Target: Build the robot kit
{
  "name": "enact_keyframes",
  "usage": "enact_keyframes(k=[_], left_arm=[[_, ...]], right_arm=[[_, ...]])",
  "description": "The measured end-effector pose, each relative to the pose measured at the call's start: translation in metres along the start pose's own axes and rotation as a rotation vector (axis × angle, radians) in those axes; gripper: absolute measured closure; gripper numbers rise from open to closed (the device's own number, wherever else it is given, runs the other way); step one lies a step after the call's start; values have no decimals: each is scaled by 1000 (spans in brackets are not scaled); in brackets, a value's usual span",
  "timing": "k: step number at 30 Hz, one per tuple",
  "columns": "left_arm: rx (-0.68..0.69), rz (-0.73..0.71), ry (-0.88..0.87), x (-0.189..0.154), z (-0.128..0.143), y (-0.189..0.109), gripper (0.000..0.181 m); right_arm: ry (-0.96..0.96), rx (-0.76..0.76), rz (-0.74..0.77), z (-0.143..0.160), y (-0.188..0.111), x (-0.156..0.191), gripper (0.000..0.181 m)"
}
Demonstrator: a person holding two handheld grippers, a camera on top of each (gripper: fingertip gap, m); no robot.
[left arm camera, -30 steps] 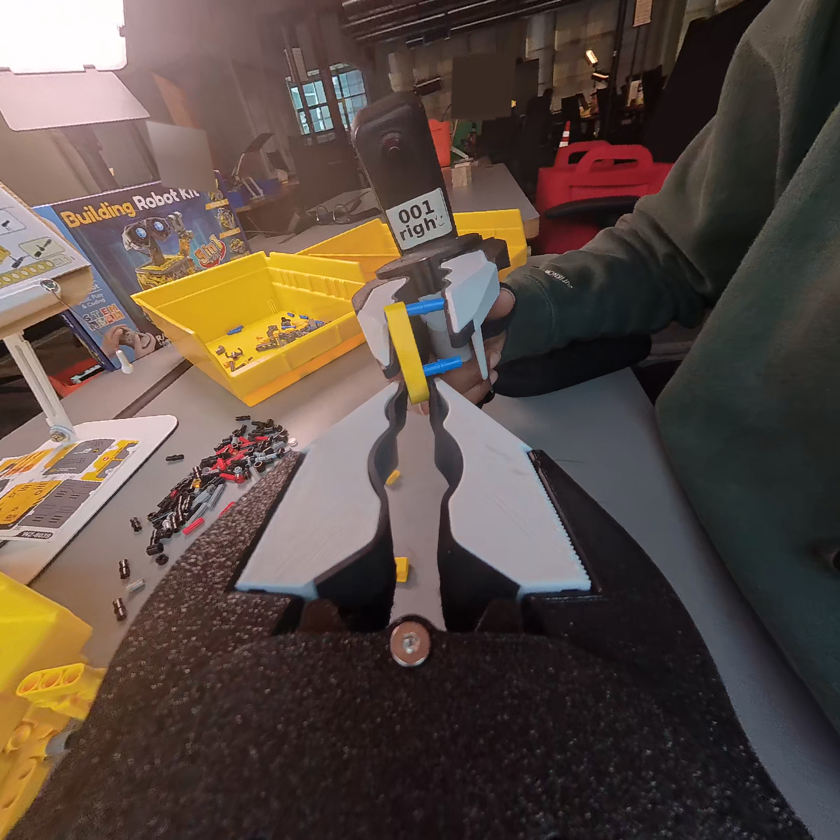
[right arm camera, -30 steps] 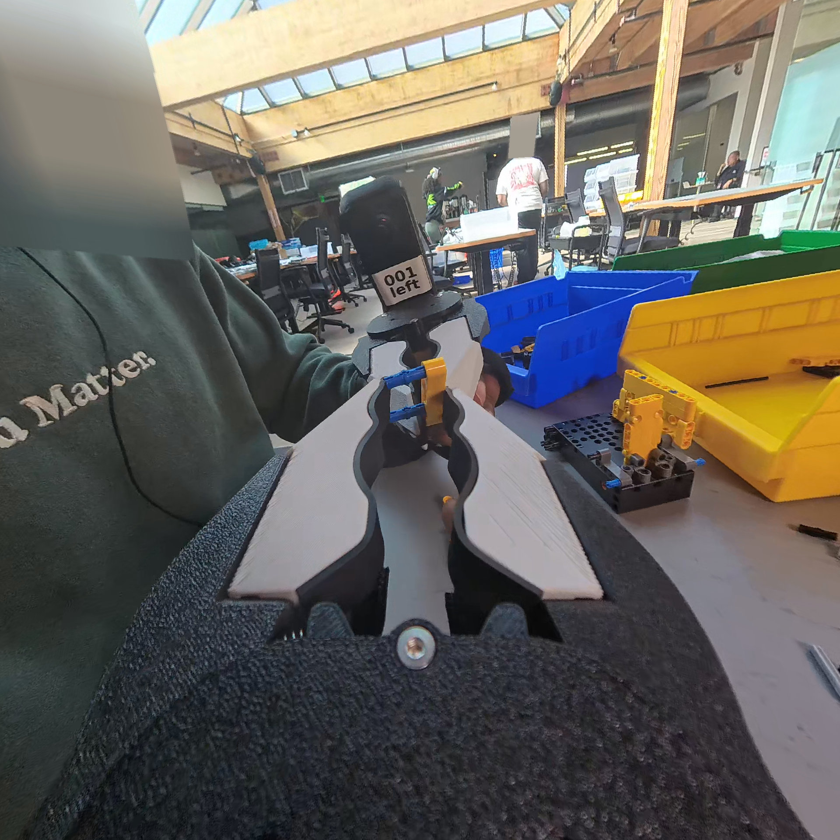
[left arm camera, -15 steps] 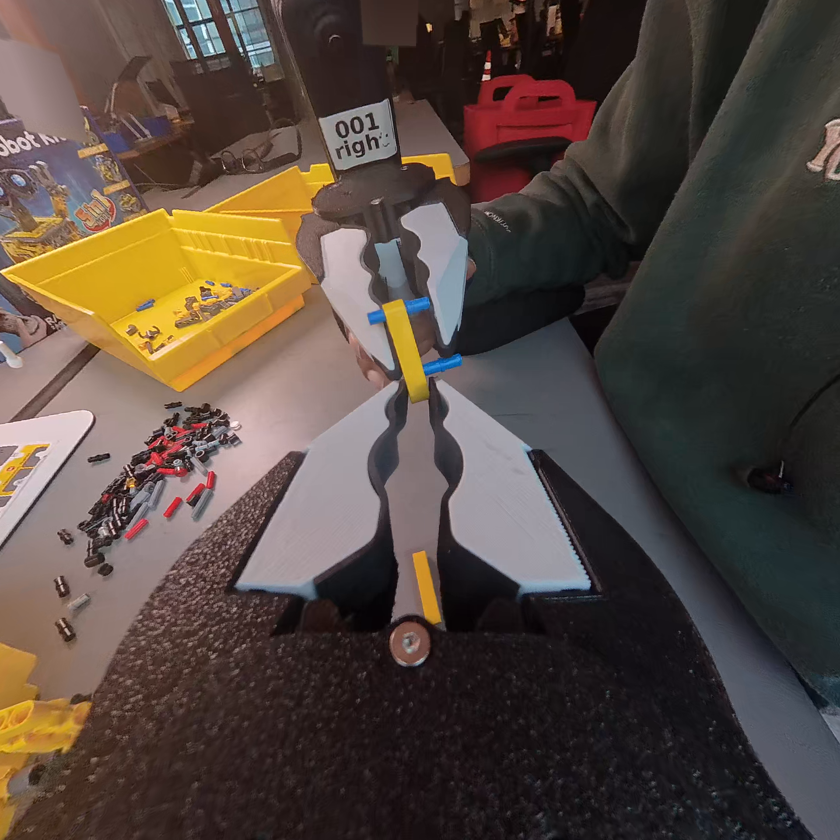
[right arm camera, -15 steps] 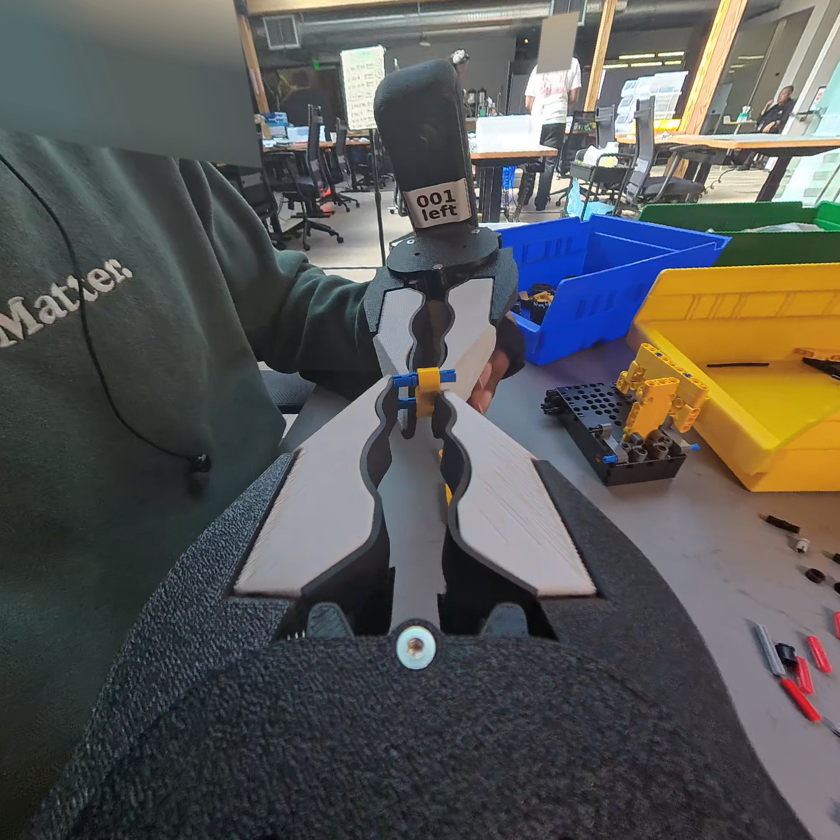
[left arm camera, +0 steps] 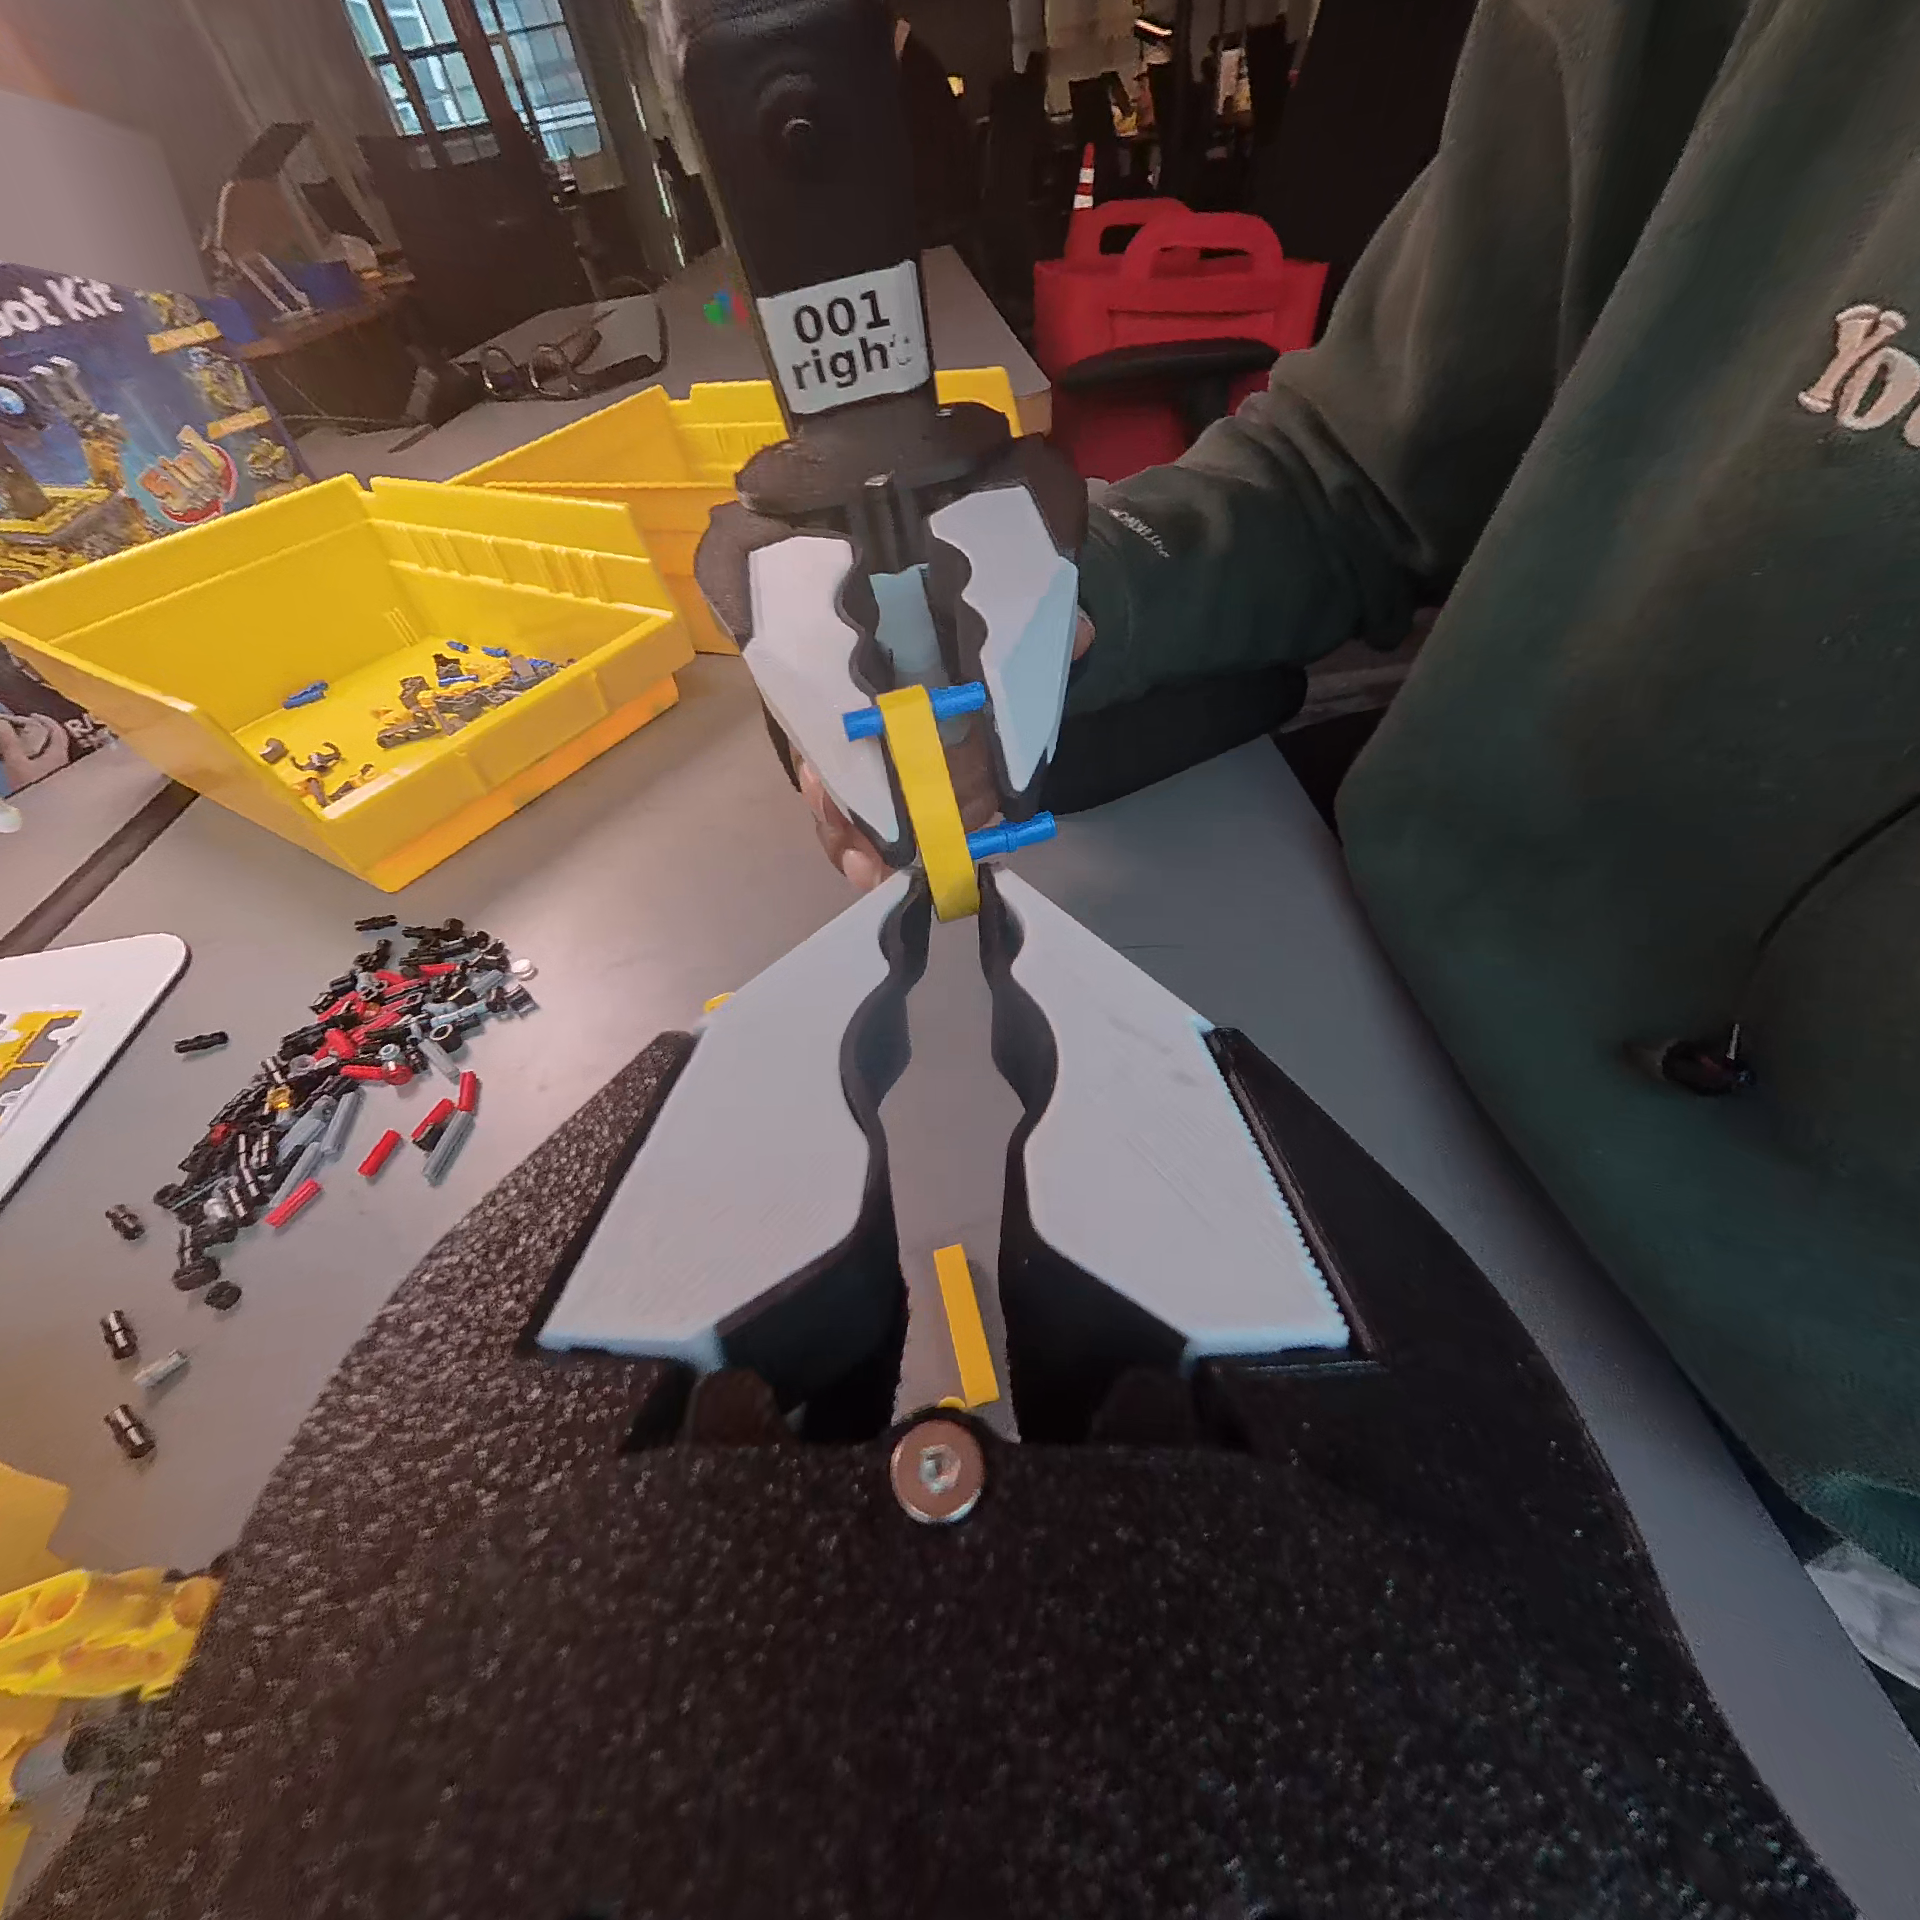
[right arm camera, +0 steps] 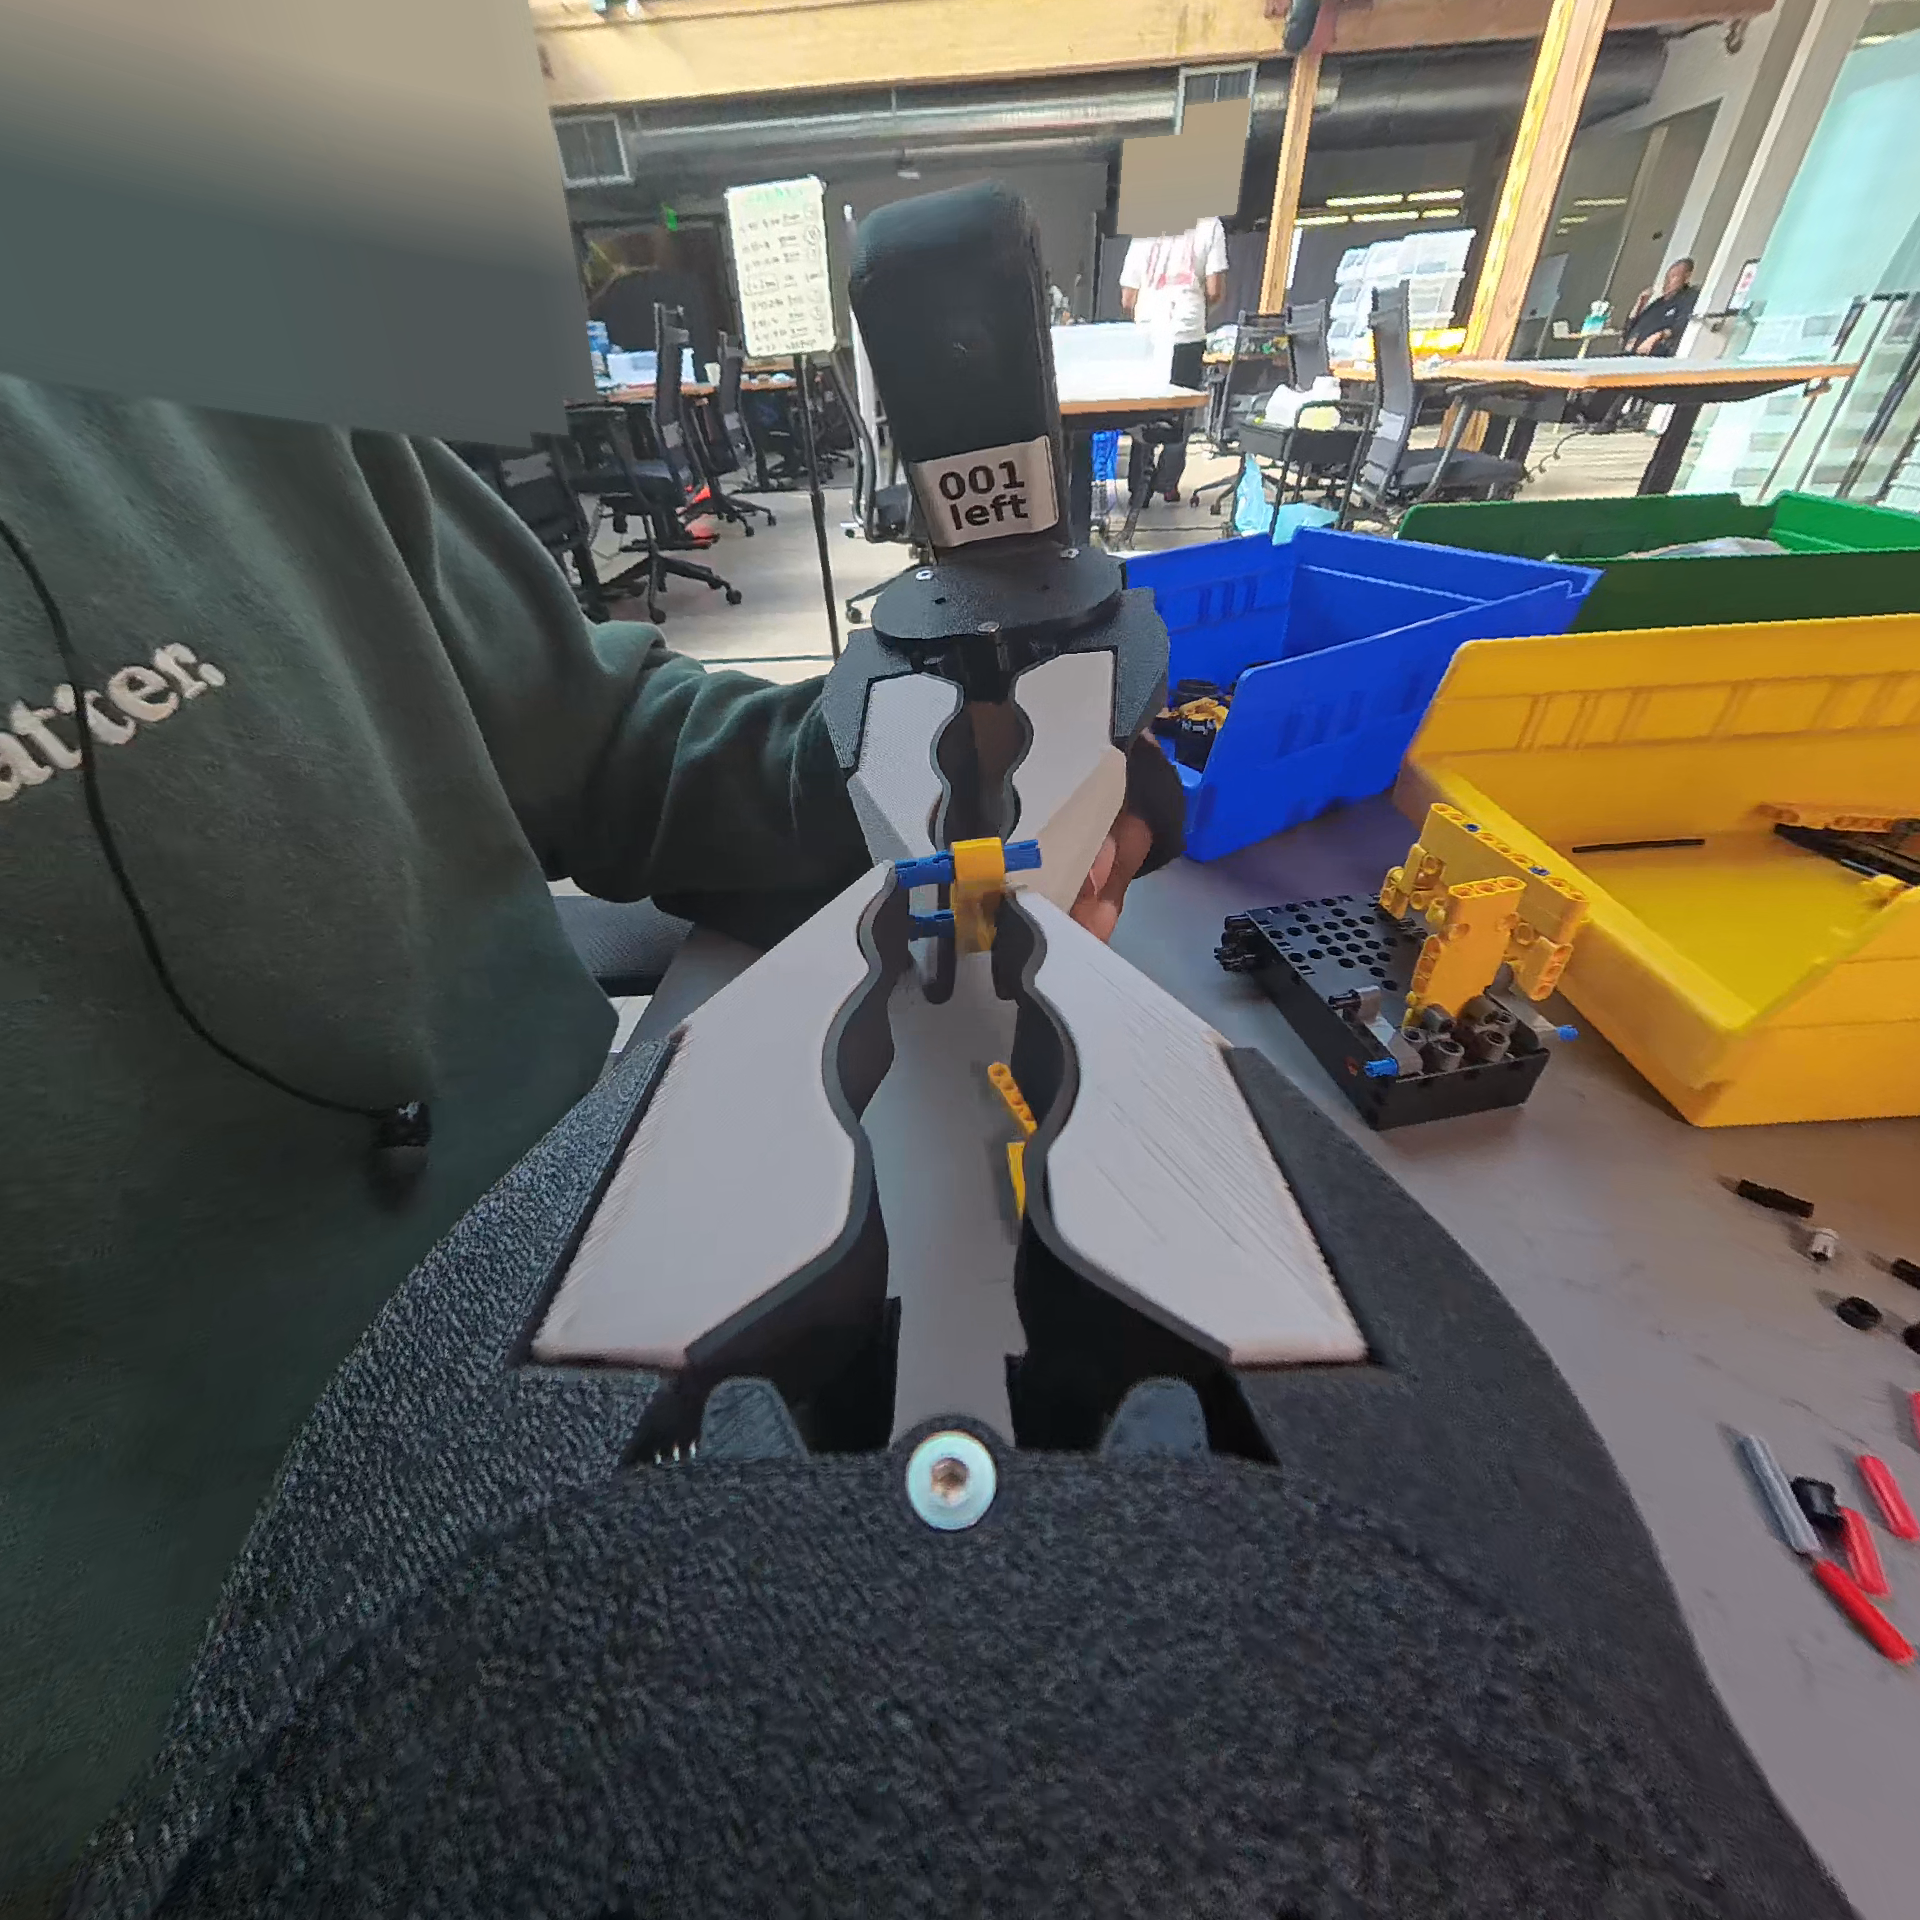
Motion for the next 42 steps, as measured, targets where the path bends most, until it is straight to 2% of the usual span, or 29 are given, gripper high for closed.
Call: enact_keyframes(k=[6, 10, 19, 29, 34, 35, 38, 42], left_arm=[[-96, -87, -33, 11, -5, -4, 175], [-124, -104, -50, 12, -4, -3, 175], [-131, -93, -29, 9, -4, 1, 174], [-126, -79, -26, 7, -5, 0, 173], [-168, -123, -134, 17, -5, -2, 175], [-182, -122, -152, 17, -5, -2, 175], [-197, -123, -168, 17, -6, -1, 175], [-171, -127, -147, 15, -5, 2, 175]], right_arm=[[39, -140, 99, -13, -3, -5, 162], [13, -119, 135, -15, -2, -6, 163], [40, -171, 117, -13, 0, -5, 166], [44, -188, 126, -12, 0, -5, 171], [88, -189, 129, -13, -4, -13, 163], [85, -188, 115, -14, -5, -12, 155], [21, -108, 96, -9, -2, -7, 149], [-16, -86, 122, -8, 0, -7, 157]])
Point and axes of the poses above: each gripper's, where its closed fingertips meet, y out along the fingers, z out of its underside, x = y × z across the jaws, the point moved 8 cm from there along -y, back along the fingers, and after that the axes turned 14 degrees about -x, right-handed, at the moved point
